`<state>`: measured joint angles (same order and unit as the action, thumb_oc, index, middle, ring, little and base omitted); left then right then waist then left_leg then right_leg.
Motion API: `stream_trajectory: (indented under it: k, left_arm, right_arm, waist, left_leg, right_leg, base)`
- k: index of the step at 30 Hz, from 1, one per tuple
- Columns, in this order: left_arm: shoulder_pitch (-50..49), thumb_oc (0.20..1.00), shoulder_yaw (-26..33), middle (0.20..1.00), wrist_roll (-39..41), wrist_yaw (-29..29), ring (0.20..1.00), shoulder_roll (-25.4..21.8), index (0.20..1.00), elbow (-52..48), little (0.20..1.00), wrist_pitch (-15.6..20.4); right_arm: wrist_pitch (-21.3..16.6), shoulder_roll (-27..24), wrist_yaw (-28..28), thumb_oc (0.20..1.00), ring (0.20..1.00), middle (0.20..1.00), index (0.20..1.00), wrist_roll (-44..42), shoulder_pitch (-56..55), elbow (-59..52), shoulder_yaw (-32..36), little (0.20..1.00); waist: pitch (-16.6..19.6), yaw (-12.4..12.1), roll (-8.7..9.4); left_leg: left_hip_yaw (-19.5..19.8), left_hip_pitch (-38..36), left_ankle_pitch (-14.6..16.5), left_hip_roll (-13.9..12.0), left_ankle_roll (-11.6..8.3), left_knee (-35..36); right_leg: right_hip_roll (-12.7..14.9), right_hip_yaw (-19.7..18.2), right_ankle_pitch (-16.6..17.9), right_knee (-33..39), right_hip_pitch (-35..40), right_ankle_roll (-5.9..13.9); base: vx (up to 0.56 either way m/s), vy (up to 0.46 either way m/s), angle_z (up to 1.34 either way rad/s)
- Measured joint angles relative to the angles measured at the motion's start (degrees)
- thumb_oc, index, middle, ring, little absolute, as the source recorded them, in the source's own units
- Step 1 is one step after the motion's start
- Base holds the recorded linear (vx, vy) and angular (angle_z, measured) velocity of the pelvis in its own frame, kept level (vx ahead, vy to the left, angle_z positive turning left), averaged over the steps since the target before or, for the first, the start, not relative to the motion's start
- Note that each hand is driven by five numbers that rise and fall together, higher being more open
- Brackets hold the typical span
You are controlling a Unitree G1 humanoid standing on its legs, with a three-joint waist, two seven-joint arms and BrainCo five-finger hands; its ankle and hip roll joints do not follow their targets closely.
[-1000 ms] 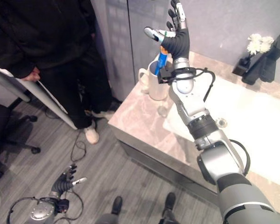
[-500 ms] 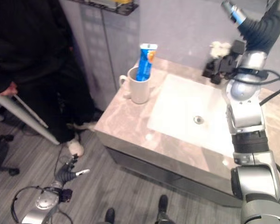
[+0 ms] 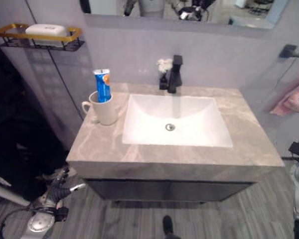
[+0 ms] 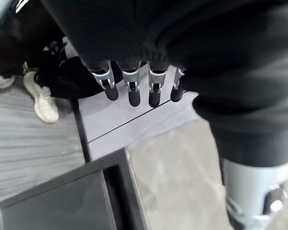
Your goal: Put brush and paste in cup on sink, flatten towel.
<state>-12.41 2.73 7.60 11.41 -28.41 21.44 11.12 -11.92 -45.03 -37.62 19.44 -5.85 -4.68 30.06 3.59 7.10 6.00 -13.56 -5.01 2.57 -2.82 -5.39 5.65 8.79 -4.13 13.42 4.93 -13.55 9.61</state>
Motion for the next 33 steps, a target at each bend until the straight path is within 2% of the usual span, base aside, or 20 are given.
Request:
stream_trajectory:
  k: [3,4,5,7,9,11,13,15,16,19,23,25,26,30,33]
  left_arm:
    - [0.5,1.0,0.9,1.0,-1.5,2.0,1.0,-0.3,1.0,-0.5,1.0,0.4]
    - [-1.5,1.0,1.1,1.0,-2.2,2.0,1.0,-0.4,1.0,-4.6,1.0,0.1]
    - [-7.1,1.0,1.1,1.0,-5.2,3.6,1.0,-0.5,1.0,-15.5,1.0,2.2]
    - [-15.0,1.0,1.1,1.0,-8.0,3.8,1.0,-0.3,1.0,-24.2,1.0,4.9]
    - [-18.8,1.0,1.6,1.0,-8.2,2.9,1.0,-4.8,1.0,-24.4,1.0,5.4]
    - [-20.0,1.0,4.6,1.0,-7.8,2.8,1.0,-7.0,1.0,-24.5,1.0,5.6]
    - [-19.1,1.0,7.5,1.0,-6.5,3.1,1.0,-7.8,1.0,-25.4,1.0,6.7]
    - [-18.3,1.0,7.4,1.0,-5.2,3.1,1.0,-7.7,1.0,-25.3,1.0,7.2]
    - [-16.3,1.0,6.8,1.0,-3.8,3.1,1.0,-7.1,1.0,-25.3,1.0,7.5]
    - [-14.1,1.0,4.4,1.0,-1.6,2.8,1.0,-6.5,1.0,-25.2,1.0,7.6]
    - [-11.8,1.0,1.0,1.0,-0.7,0.6,1.0,-5.8,1.0,-24.9,1.0,7.5]
    - [-11.7,1.0,0.8,1.0,-0.3,-0.3,1.0,-5.7,1.0,-24.9,1.0,7.4]
    - [-9.6,1.0,0.2,1.0,1.2,-1.5,1.0,-4.9,1.0,-25.0,1.0,7.2]
    - [-6.3,1.0,-1.6,1.0,1.7,-3.1,1.0,-5.1,1.0,-25.7,1.0,6.6]
    - [-3.8,1.0,-3.8,1.0,3.3,-4.6,1.0,-5.1,1.0,-27.1,1.0,6.0]
  right_arm:
    - [1.1,0.5,-1.3,1.0,1.0,1.0,1.0,2.5,-0.1,0.1,0.4,1.0]
    - [0.9,1.3,-1.7,1.0,1.0,1.0,1.0,3.6,-1.7,0.0,2.1,1.0]
    - [1.4,3.4,-4.2,1.0,1.0,1.0,1.0,4.5,-6.8,0.2,6.1,1.0]
    - [2.6,5.8,-6.3,1.0,1.0,1.0,1.0,5.7,-12.6,1.4,10.0,1.0]
    - [3.1,6.8,-7.6,1.0,1.0,1.0,1.0,5.6,-14.2,2.5,12.4,1.0]
    - [2.9,7.8,-9.2,1.0,1.0,1.0,1.0,5.1,-14.2,8.1,13.9,1.0]
    - [3.4,10.0,-10.1,1.0,1.0,1.0,1.0,1.2,-12.9,19.3,12.4,1.0]
    - [2.7,11.0,-10.1,1.0,1.0,1.0,1.0,-1.9,-12.7,24.5,10.5,1.0]
    - [1.9,12.9,-9.4,1.0,1.0,1.0,1.0,-8.2,-9.9,35.3,6.4,1.0]
    - [0.2,15.4,-7.2,1.0,1.0,1.0,1.0,-18.3,-7.2,46.4,3.6,1.0]
    - [-0.9,19.0,-1.4,1.0,1.0,1.0,1.0,-32.7,-5.2,57.2,0.0,1.0]
    - [-1.6,20.8,1.1,1.0,1.0,1.0,1.0,-36.0,-5.8,59.6,-1.2,1.0]
    - [-1.3,21.6,5.2,1.0,1.0,1.0,1.0,-40.4,-5.2,64.6,-5.8,1.0]
    - [-0.4,27.7,12.0,1.0,1.0,1.0,1.0,-43.7,-3.4,64.9,-13.7,1.0]
    - [0.6,29.4,17.9,1.0,1.0,1.0,1.0,-43.3,-2.6,63.5,-22.3,1.0]
  waist:
    - [0.3,1.4,0.14]
    - [0.3,1.4,0.26]
    - [0.0,1.3,0.45]
    - [0.0,1.3,-0.02]
    - [0.0,0.9,-0.59]
    - [-0.4,0.3,-0.83]
    - [-0.5,-0.8,-0.62]
    - [-0.6,-1.2,-1.0]
    - [-0.8,-1.4,-0.67]
    - [-1.1,-1.6,-1.03]
    - [-2.4,-1.8,-0.67]
    - [-2.7,-1.7,-0.4]
    - [-4.3,-1.9,0.54]
    - [-8.4,-2.0,3.09]
    - [-10.6,-1.7,3.92]
  left_leg:
    - [-2.2,-1.0,0.9,0.5,0.71,0.1]
    - [-2.3,-0.9,0.9,0.7,0.8,0.0]
    - [-2.4,-0.9,1.0,0.9,0.94,0.0]
    - [-2.4,-0.9,1.3,1.1,1.2,0.0]
    - [-2.3,-0.9,1.4,1.3,1.36,0.0]
    - [-2.1,-0.9,1.4,1.5,1.42,0.0]
    - [-1.8,-0.9,1.4,1.5,1.42,0.0]
    - [-1.7,-1.0,1.5,1.5,1.46,0.0]
    - [-1.3,-1.1,1.4,1.4,1.45,0.0]
    - [-0.9,-1.3,1.4,1.3,1.44,0.0]
    - [0.2,-2.2,1.4,1.3,1.46,0.0]
    - [0.5,-2.3,1.4,1.5,1.45,-0.1]
    - [1.3,-2.6,1.5,1.7,1.6,-1.2]
    - [1.9,-1.3,2.9,3.1,2.8,-4.9]
    - [2.0,1.4,5.9,4.5,3.97,-11.6]
  right_leg:
    - [0.2,-2.0,0.0,0.0,-0.1,0.24]
    - [0.3,-2.2,-0.1,0.0,-0.2,0.46]
    - [0.4,-3.2,-0.1,0.0,-0.3,0.67]
    - [0.6,-3.1,-0.2,0.0,-0.2,0.81]
    - [0.8,-3.1,-0.2,0.0,-0.2,0.83]
    - [1.1,-3.0,-0.2,0.0,-0.2,0.9]
    - [1.1,-2.8,-0.2,0.0,0.0,0.91]
    - [1.1,-2.8,-0.2,0.0,0.2,0.95]
    - [1.1,-2.0,-0.2,0.0,0.6,1.05]
    - [1.2,-1.5,-0.3,0.0,1.1,1.07]
    - [1.5,-0.6,-0.6,0.0,2.5,0.96]
    - [1.7,-0.1,-0.8,0.0,3.0,1.06]
    - [2.2,0.5,-0.9,-0.3,3.9,1.18]
    - [4.0,0.4,-1.6,-2.7,3.6,1.53]
    - [6.0,-0.2,-0.6,-4.1,3.5,2.31]
  base:
    - [-0.04,0.016,-0.4]
    - [-0.03,0.002,-0.12]
    - [-0.05,-0.002,-0.04]
    - [0.0,0.0,0.0]
    - [0.0,0.003,0.02]
    - [0.01,0.005,0.05]
    - [0.01,0.006,0.06]
    - [-0.01,0.01,0.08]
    - [-0.01,0.004,0.12]
    - [-0.02,0.01,0.09]
    - [-0.04,0.029,0.11]
    - [-0.09,0.057,0.21]
    - [-0.12,0.081,0.17]
    - [-0.12,0.081,0.16]
    - [-0.12,0.086,0.06]
